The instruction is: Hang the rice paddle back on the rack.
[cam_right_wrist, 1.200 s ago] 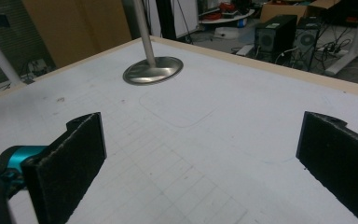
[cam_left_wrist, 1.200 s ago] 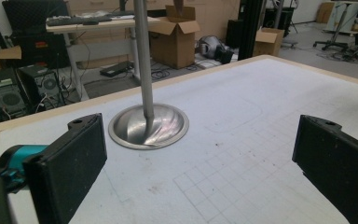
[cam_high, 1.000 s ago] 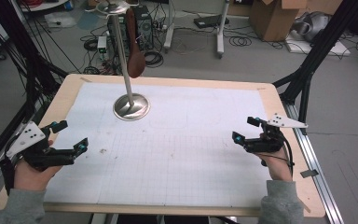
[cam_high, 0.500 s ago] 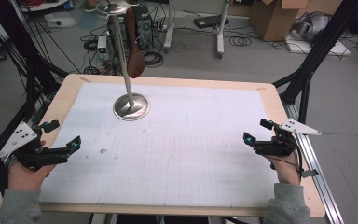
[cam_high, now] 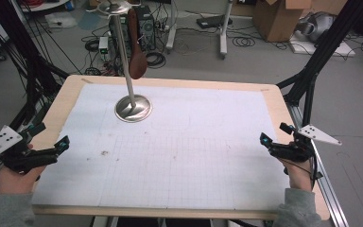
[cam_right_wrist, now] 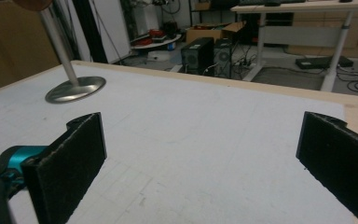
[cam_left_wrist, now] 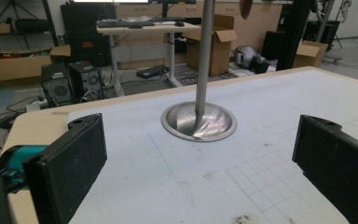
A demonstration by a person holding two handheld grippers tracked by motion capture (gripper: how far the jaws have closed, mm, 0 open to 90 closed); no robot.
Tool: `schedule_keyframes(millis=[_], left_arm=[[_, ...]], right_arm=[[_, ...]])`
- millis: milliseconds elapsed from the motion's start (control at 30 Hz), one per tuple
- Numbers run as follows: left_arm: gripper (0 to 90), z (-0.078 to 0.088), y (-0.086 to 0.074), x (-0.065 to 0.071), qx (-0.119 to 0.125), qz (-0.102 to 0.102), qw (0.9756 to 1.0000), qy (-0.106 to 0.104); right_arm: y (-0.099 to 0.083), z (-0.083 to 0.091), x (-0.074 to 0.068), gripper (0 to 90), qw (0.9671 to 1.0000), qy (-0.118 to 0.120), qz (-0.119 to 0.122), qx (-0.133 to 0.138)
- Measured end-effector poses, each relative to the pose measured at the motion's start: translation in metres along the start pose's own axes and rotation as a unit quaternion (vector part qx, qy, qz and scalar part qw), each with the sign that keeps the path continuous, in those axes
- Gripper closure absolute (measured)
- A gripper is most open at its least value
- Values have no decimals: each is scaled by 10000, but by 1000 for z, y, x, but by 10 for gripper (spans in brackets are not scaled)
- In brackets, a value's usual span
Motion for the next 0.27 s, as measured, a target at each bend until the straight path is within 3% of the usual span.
schedule_keyframes(millis=[267], left_arm=[[33, -2, -1, 1, -53, -11, 10000, -23]], right_arm=[[-2, 4, 5, 5, 9998, 50, -149, 110]])
Point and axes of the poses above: each handheld gripper's, and its own axes: z roughly backward along the jaws, y roughly out of its top, x roughly to its right, the point moved 2 cm from there along -z, roughly forward along the jaws, and after that the axes turned 2 degrees about x, right-handed, at the moved point
